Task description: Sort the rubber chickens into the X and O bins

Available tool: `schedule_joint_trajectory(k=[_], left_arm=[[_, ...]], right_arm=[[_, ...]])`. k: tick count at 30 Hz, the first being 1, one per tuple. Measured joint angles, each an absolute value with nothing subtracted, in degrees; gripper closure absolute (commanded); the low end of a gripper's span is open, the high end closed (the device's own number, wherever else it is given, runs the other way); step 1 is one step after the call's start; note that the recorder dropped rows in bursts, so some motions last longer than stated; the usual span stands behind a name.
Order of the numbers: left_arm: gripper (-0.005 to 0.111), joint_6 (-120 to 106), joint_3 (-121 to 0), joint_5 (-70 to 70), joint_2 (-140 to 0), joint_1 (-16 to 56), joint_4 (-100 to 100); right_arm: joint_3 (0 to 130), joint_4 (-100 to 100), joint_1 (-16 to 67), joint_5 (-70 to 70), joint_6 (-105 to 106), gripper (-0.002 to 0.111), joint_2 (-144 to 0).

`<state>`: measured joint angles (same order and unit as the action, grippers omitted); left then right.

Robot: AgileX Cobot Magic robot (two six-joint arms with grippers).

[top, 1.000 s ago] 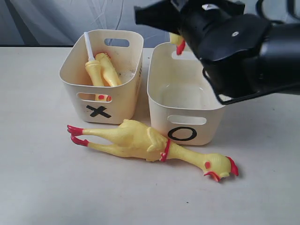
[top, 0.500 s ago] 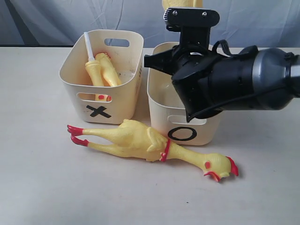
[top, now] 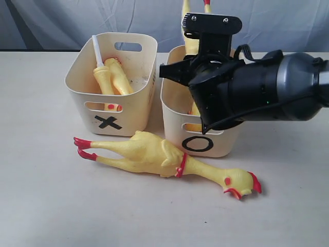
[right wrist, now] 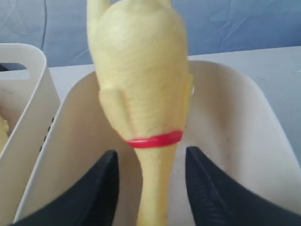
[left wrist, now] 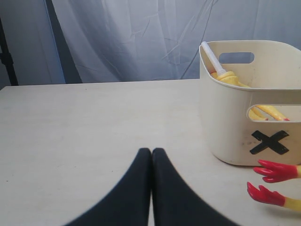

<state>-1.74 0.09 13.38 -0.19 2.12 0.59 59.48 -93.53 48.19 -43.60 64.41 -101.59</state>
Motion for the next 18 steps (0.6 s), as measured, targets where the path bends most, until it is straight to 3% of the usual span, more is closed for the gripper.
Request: schedule_joint_trajectory(k=[8,12,13,15,18], left_arm=[[0.107,-1.7,0.1,13.4,-0.2,2.1,0.6],[0.107,-1.7,0.1,13.4,-0.2,2.1,0.6],[0.107,-1.7,0.1,13.4,-0.2,2.1,0.6],[0.107,-1.7,0.1,13.4,-0.2,2.1,0.6],[0.107,-1.7,0.1,13.4,-0.2,2.1,0.6]], right_arm=[[59.5,-95.7,48.2,-37.8,77.3,0.064,-94.0],[59.2,-99.7,48.2,-15.7,98.8,0.064,-86.2],[58.7,-100.2,48.2,-4.8,104.9,0.064,-83.6],[58.5,-100.4,48.2,9.1,107.5,0.064,-81.6],[58.5,-97.5,48.2,17.4,102.5,0.064,-81.2]])
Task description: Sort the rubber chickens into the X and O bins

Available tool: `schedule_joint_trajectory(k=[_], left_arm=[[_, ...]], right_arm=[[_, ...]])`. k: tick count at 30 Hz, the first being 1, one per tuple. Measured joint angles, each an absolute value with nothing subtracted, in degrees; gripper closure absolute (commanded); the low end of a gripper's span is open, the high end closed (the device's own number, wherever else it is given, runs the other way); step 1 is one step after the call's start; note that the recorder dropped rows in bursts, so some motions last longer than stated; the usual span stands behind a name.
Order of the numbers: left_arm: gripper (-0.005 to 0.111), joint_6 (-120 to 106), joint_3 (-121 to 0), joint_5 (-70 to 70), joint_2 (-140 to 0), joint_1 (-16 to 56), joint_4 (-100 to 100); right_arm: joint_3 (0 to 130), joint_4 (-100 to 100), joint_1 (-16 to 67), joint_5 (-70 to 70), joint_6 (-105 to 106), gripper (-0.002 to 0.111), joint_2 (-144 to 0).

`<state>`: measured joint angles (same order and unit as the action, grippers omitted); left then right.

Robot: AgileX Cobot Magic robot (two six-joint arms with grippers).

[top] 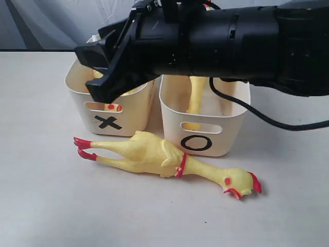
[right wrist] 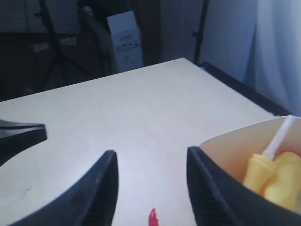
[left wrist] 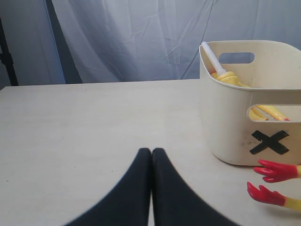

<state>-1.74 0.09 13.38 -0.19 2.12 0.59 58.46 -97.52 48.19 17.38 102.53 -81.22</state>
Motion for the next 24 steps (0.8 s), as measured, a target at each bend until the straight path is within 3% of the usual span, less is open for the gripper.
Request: schedule_joint_trajectory(k=[5,15,24], left_arm=[[0.107,-1.7,0.1,13.4,-0.2,2.1,0.6],[0.107,-1.7,0.1,13.4,-0.2,2.1,0.6],[0.107,-1.7,0.1,13.4,-0.2,2.1,0.6]], right_arm=[[58.4,-76.6,48.2,24.4,87.6,0.064,-81.6],[58.1,-9.9,48.2,46.7,46.0,0.064,-81.9],[58.1,5.2,48.2,55.1,33.2,0.064,-82.1]])
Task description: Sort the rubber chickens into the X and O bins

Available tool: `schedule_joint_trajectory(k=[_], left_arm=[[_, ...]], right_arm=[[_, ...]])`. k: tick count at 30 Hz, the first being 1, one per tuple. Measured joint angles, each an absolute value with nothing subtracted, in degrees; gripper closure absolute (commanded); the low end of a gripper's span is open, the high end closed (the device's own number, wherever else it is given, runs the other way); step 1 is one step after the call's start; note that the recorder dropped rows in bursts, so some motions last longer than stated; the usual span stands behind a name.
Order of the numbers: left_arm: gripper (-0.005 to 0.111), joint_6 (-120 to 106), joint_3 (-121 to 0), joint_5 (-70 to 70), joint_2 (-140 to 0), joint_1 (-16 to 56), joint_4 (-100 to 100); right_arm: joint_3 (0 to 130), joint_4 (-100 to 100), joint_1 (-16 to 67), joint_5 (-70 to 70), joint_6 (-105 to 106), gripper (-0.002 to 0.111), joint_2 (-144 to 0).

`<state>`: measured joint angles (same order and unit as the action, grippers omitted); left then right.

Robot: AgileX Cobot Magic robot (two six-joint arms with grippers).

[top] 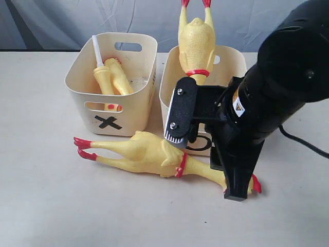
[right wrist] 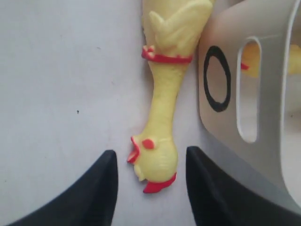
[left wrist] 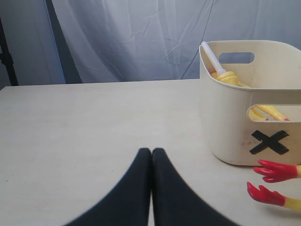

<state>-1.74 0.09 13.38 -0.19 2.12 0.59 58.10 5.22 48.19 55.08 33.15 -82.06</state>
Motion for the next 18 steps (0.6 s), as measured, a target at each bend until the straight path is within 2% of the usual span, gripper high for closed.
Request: schedule_joint_trajectory(k=[18], left_arm=[[0.107,-1.7,0.1,13.4,-0.2,2.1,0.6]], right_arm=[[53.7,-4.0,48.3,24.9,34.5,0.064,-92.2]])
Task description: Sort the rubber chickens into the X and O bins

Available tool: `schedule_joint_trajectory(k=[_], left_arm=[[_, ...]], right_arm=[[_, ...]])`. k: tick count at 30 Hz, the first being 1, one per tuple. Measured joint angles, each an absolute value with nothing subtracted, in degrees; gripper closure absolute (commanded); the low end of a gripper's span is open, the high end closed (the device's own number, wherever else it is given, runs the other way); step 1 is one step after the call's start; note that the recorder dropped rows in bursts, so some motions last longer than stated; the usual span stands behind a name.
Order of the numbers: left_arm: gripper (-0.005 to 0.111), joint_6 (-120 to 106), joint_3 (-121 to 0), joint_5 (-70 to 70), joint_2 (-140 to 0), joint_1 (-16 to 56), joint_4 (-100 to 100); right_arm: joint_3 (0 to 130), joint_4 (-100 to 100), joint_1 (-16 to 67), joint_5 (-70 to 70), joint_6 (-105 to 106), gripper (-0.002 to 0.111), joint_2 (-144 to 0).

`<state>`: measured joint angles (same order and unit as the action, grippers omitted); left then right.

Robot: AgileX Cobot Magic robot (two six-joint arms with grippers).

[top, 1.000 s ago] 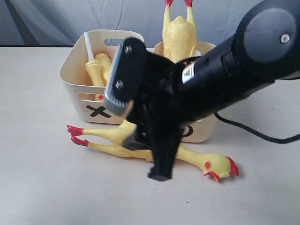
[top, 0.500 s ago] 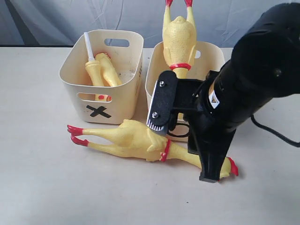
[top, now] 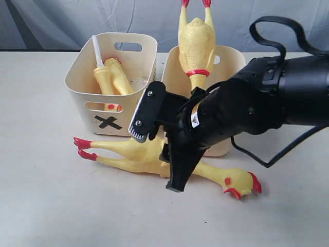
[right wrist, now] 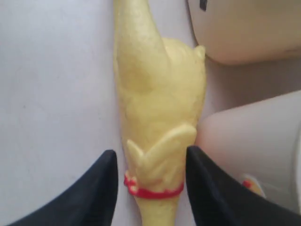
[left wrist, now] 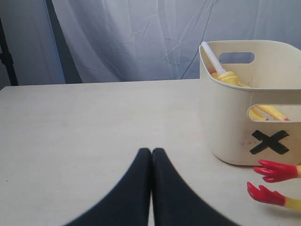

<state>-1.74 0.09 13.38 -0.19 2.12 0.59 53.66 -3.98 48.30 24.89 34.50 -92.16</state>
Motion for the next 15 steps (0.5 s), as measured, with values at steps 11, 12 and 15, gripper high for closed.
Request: schedule_joint_trajectory(k=[11,12,15], left_arm=[[0.107,-1.7,0.1,13.4,-0.2,2.1,0.6],[0.107,-1.7,0.1,13.4,-0.2,2.1,0.6],[0.107,-1.7,0.1,13.4,-0.2,2.1,0.6]], right_arm=[[53.8,-6.5,54.6,12.6,41.0,0.064,-98.4],[53.9,-6.5,54.6,11.5,41.0,0.064,-98.8],[55.3,-6.5,54.6,8.4,40.7,0.064,-99.1]])
